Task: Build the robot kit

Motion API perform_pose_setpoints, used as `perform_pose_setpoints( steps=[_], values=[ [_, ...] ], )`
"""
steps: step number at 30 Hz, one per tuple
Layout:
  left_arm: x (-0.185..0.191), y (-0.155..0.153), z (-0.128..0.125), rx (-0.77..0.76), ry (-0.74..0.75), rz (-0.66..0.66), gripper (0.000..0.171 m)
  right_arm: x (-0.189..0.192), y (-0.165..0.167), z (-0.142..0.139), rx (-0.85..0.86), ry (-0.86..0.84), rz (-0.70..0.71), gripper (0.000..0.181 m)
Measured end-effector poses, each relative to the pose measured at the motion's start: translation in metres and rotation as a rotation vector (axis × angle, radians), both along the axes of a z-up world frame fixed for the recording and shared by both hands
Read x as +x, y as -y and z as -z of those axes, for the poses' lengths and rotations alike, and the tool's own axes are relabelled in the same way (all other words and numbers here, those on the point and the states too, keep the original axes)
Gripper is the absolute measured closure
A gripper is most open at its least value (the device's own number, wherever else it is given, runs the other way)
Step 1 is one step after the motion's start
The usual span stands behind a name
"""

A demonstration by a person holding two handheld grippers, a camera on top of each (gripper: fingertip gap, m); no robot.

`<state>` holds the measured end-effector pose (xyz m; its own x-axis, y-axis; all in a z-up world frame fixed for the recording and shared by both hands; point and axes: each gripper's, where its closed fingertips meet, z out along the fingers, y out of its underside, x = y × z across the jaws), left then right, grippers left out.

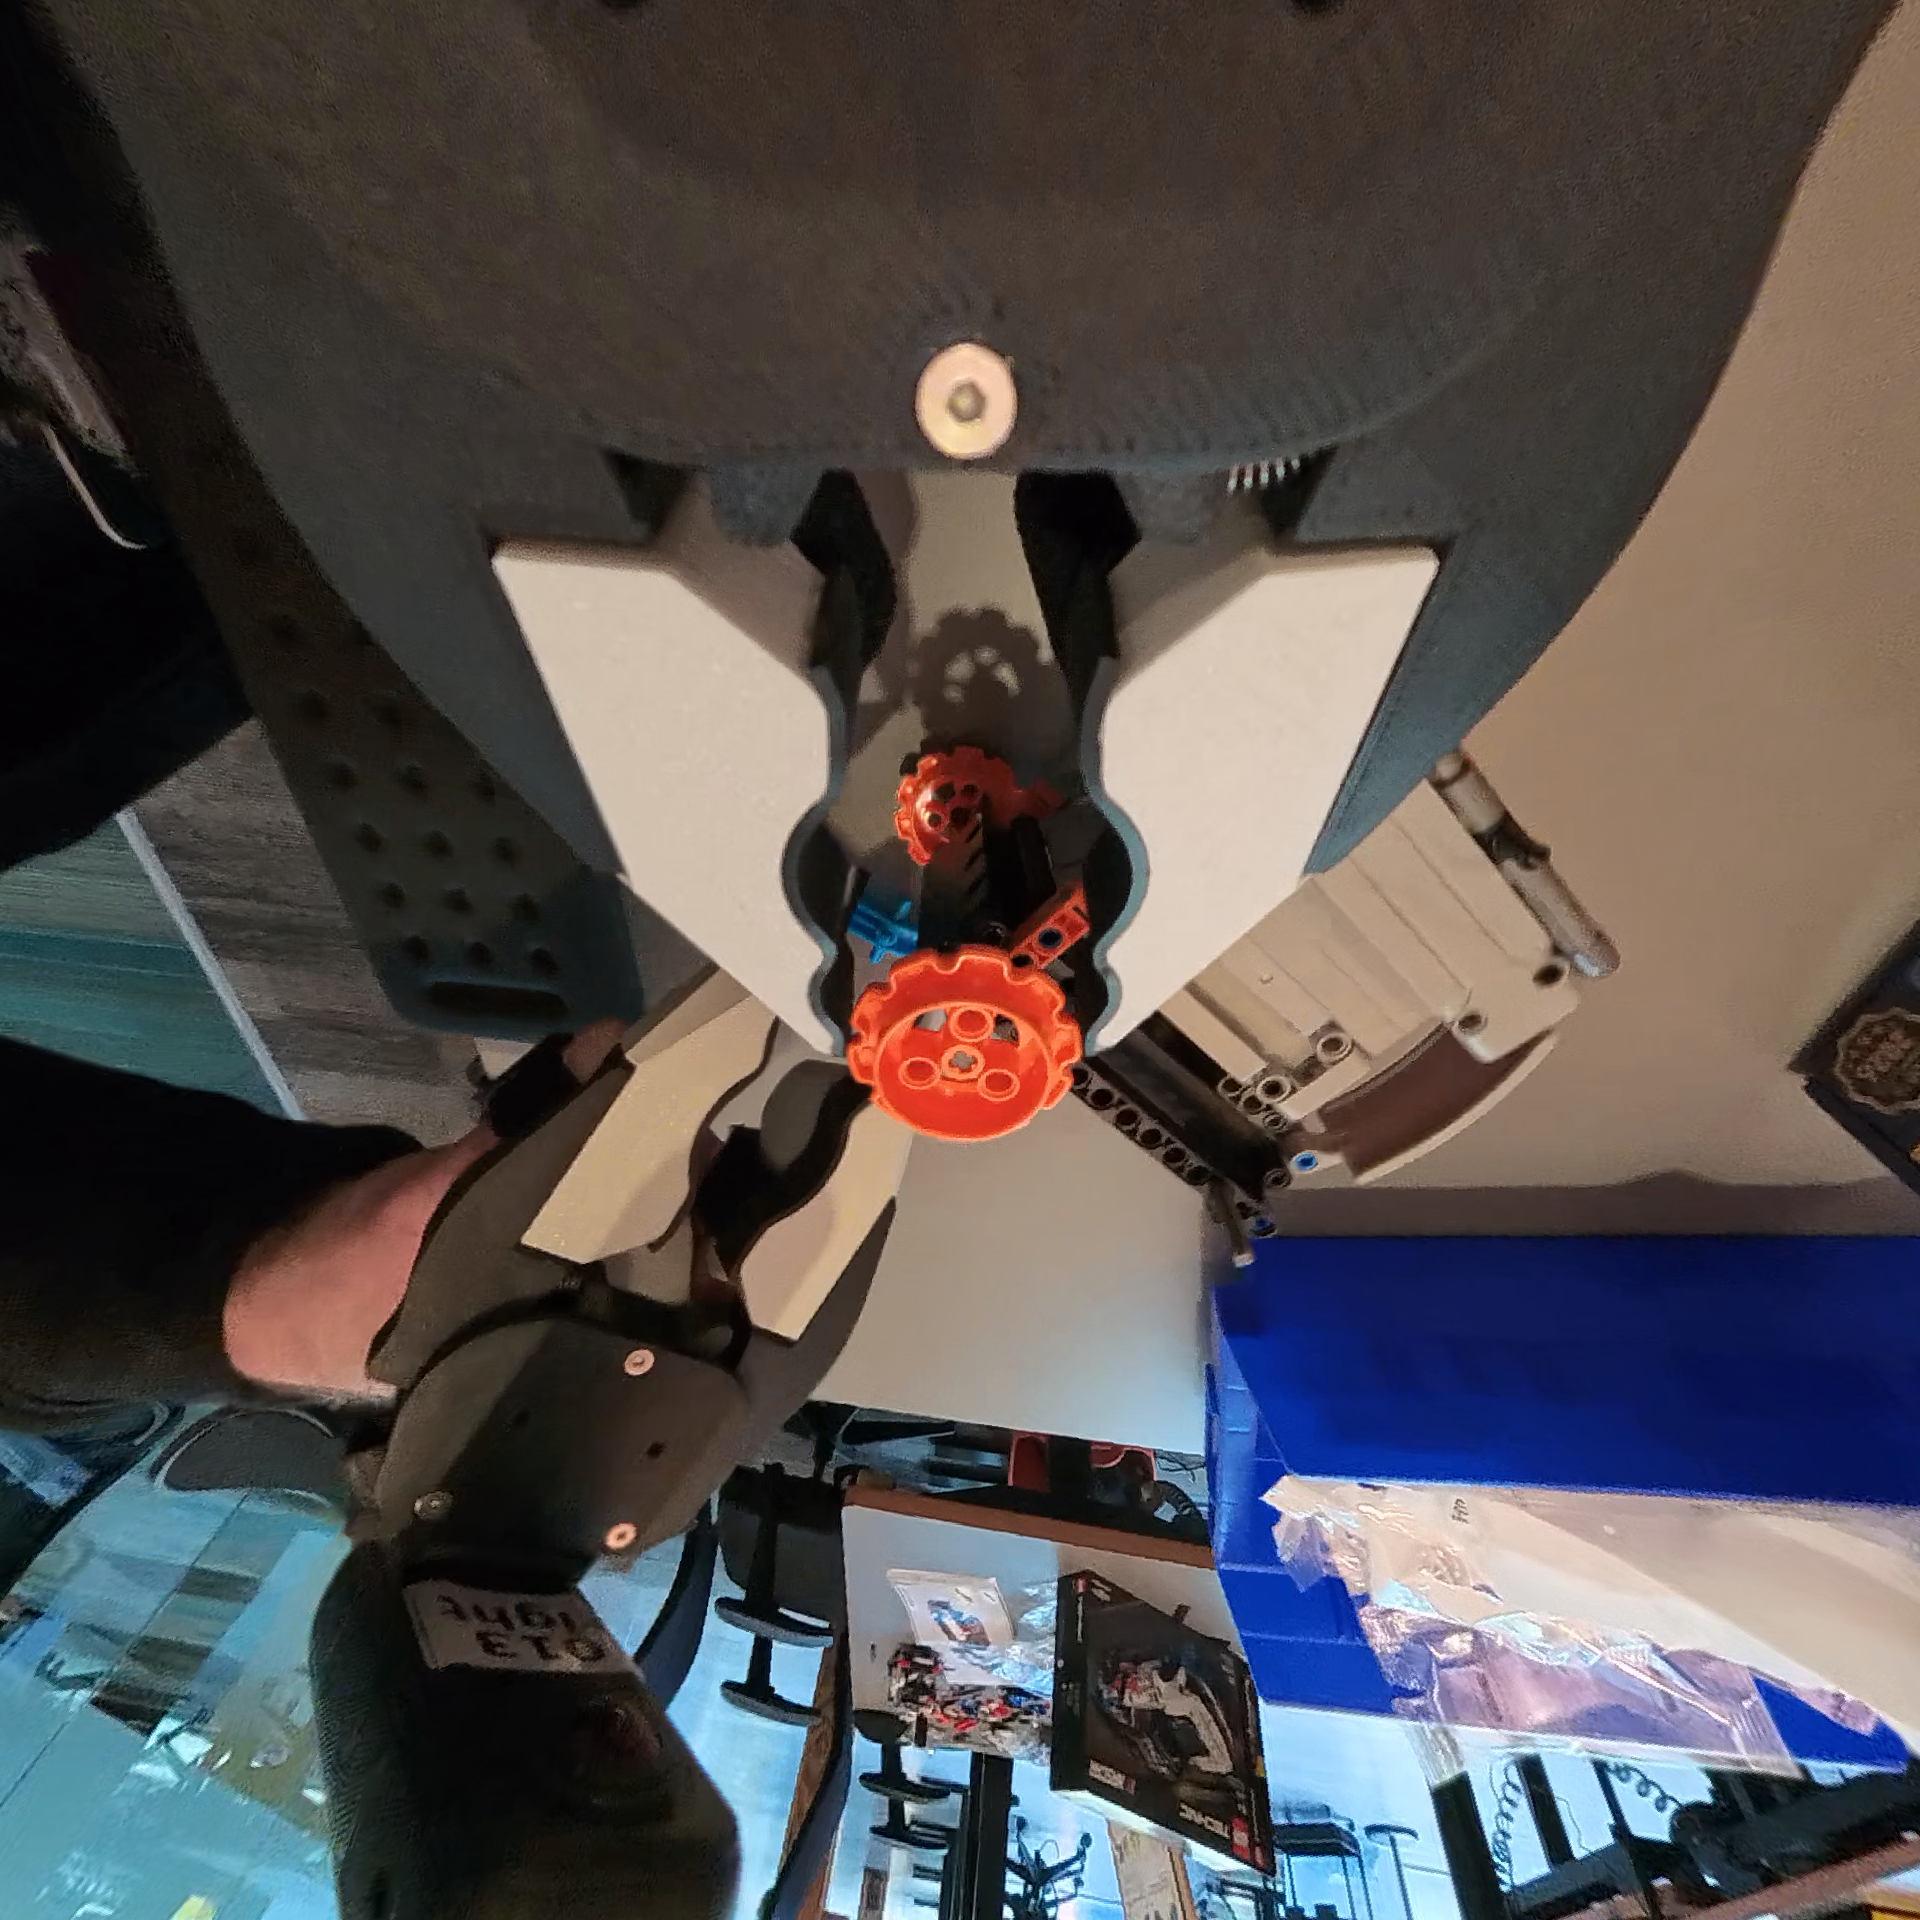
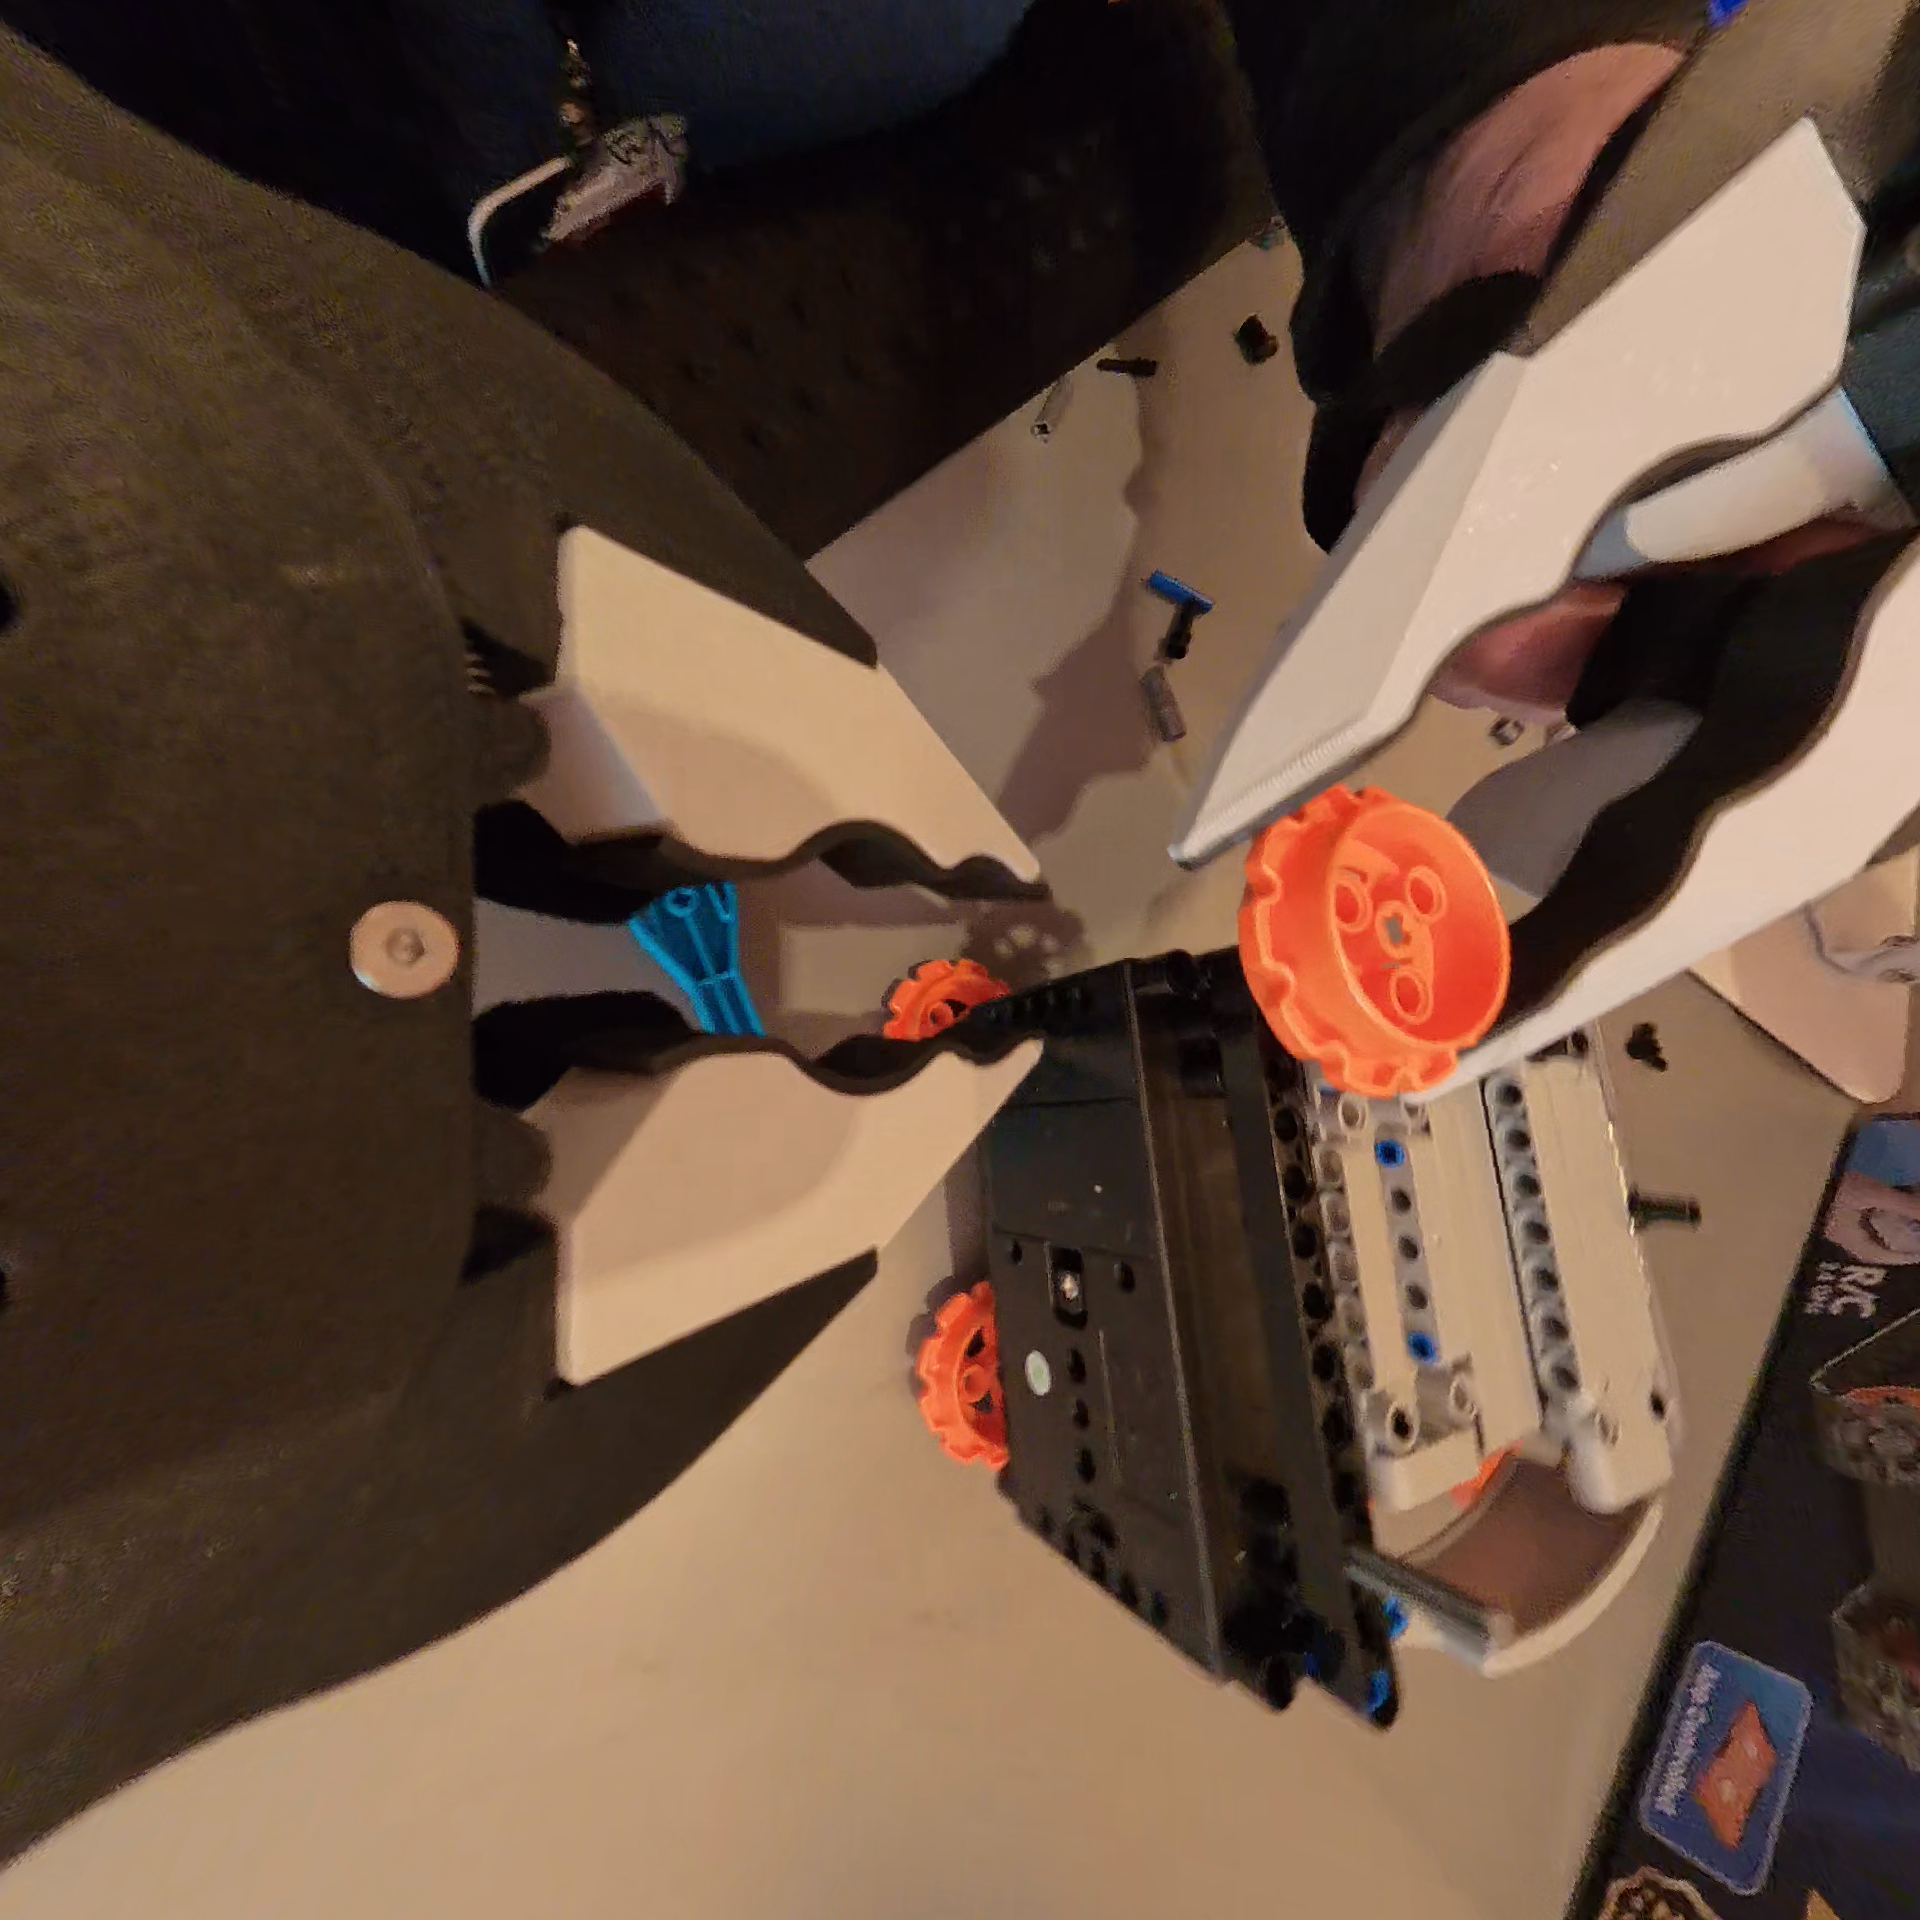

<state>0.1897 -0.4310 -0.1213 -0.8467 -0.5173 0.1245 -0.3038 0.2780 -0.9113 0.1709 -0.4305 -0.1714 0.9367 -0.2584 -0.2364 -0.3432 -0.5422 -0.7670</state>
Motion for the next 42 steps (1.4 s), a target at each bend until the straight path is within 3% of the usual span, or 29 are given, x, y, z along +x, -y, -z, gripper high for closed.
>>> perform_pose_setpoints(
  steps=[1, 7, 12, 16, 20, 24, 28, 32, 34, 37, 42],
  values=[
    [0.001, -0.004, 0.000, 0.002, -0.016, 0.005, 0.130, -0.001, -0.006, -0.001, 0.022, 0.003, 0.000, 0.171],
    [0.007, -0.041, 0.001, 0.128, 0.000, 0.135, 0.130, -0.015, -0.058, -0.008, 0.129, -0.010, -0.064, 0.165],
    [0.008, -0.058, -0.001, 0.159, 0.023, 0.173, 0.130, -0.014, -0.047, -0.056, 0.121, 0.125, -0.190, 0.161],
    [0.007, -0.065, -0.005, 0.065, 0.019, 0.070, 0.119, 0.020, -0.046, -0.090, 0.065, 0.260, -0.224, 0.149],
    [0.002, -0.065, 0.006, 0.005, -0.004, -0.039, 0.116, 0.028, -0.060, -0.085, -0.085, 0.284, -0.391, 0.141],
    [-0.012, -0.062, 0.048, 0.075, -0.110, -0.090, 0.111, 0.024, -0.070, -0.069, -0.212, 0.237, -0.559, 0.141],
    [-0.015, -0.062, 0.075, 0.140, -0.161, -0.180, 0.096, 0.024, -0.073, -0.060, -0.319, 0.244, -0.653, 0.144],
    [-0.012, -0.053, 0.098, 0.229, -0.210, -0.221, 0.092, 0.022, -0.073, -0.058, -0.386, 0.233, -0.705, 0.147],
    [-0.011, -0.053, 0.109, 0.254, -0.244, -0.243, 0.098, 0.022, -0.072, -0.058, -0.406, 0.237, -0.720, 0.147],
    [-0.010, -0.053, 0.116, 0.274, -0.258, -0.267, 0.124, 0.021, -0.071, -0.057, -0.428, 0.242, -0.728, 0.147],
    [-0.007, -0.053, 0.117, 0.272, -0.237, -0.260, 0.130, 0.020, -0.071, -0.057, -0.479, 0.280, -0.748, 0.148]
  ],
)
